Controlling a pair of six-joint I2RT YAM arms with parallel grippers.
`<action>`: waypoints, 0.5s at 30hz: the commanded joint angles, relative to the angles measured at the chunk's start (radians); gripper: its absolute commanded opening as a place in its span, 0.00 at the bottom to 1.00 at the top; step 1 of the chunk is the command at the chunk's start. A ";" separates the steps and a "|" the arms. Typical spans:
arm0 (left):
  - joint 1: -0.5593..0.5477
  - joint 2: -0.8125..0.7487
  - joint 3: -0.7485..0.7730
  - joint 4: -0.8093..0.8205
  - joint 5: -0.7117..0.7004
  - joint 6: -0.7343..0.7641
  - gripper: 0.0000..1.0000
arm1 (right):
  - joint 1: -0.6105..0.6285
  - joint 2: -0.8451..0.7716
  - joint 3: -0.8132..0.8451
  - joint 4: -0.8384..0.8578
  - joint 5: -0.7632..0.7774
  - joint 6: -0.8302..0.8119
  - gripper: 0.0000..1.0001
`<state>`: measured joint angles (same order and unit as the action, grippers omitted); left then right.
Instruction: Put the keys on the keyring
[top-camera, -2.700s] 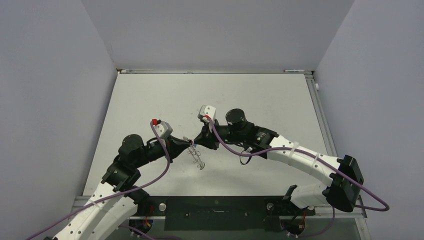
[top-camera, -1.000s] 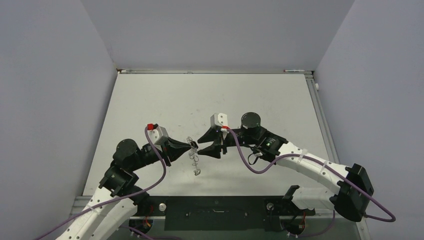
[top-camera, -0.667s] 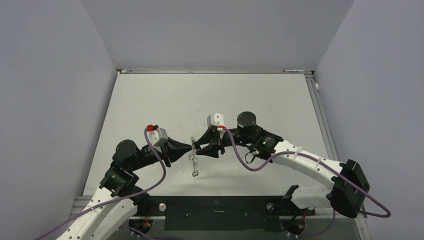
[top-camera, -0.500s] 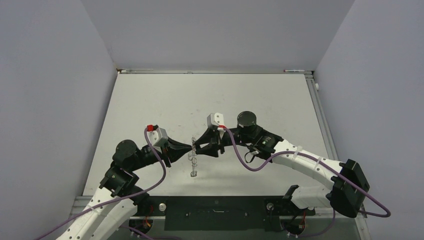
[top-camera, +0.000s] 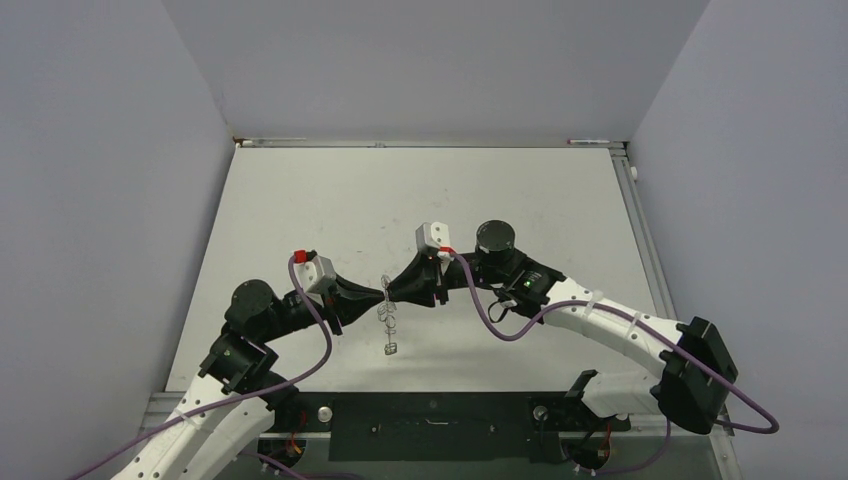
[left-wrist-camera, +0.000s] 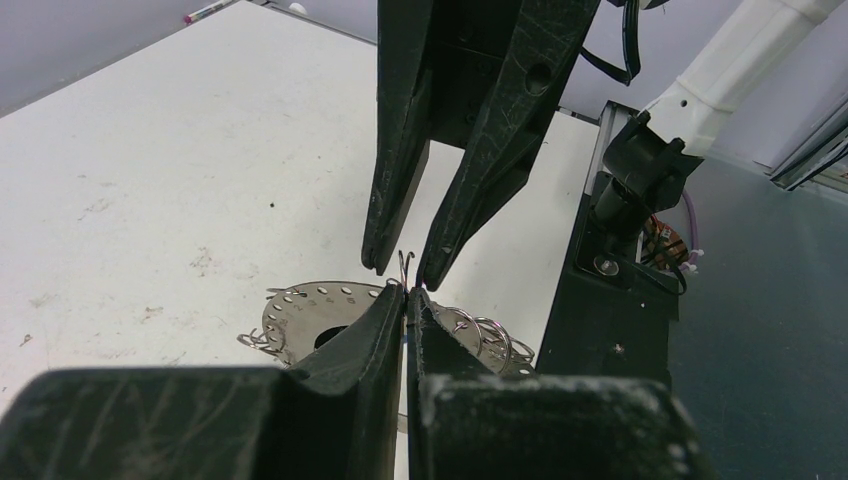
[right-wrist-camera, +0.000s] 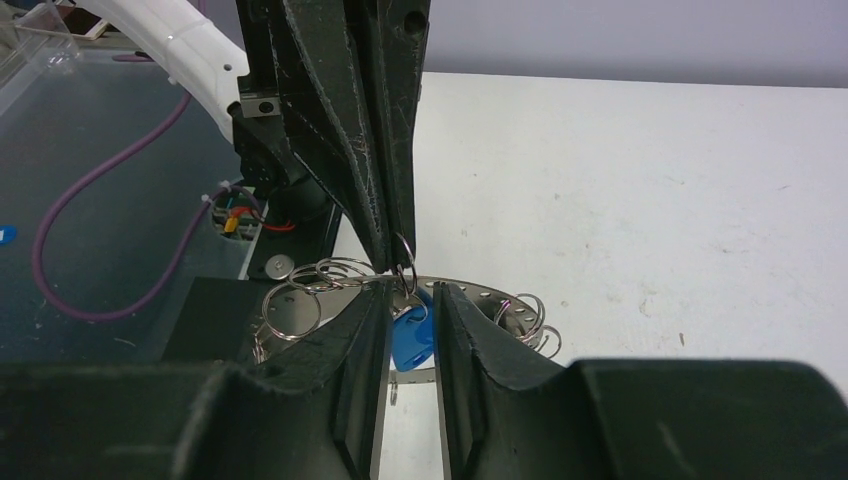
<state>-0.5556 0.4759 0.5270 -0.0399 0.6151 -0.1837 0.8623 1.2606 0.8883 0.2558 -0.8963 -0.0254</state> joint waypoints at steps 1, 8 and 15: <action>-0.006 -0.009 0.008 0.091 0.022 -0.015 0.00 | -0.008 0.020 0.042 0.079 -0.062 -0.001 0.23; -0.006 -0.015 0.007 0.097 0.025 -0.020 0.00 | -0.005 0.039 0.053 0.081 -0.086 0.007 0.20; -0.006 -0.017 0.007 0.095 0.023 -0.019 0.00 | -0.005 0.045 0.055 0.105 -0.098 0.020 0.09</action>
<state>-0.5556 0.4698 0.5220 -0.0284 0.6155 -0.1959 0.8623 1.3010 0.8978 0.2630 -0.9531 -0.0063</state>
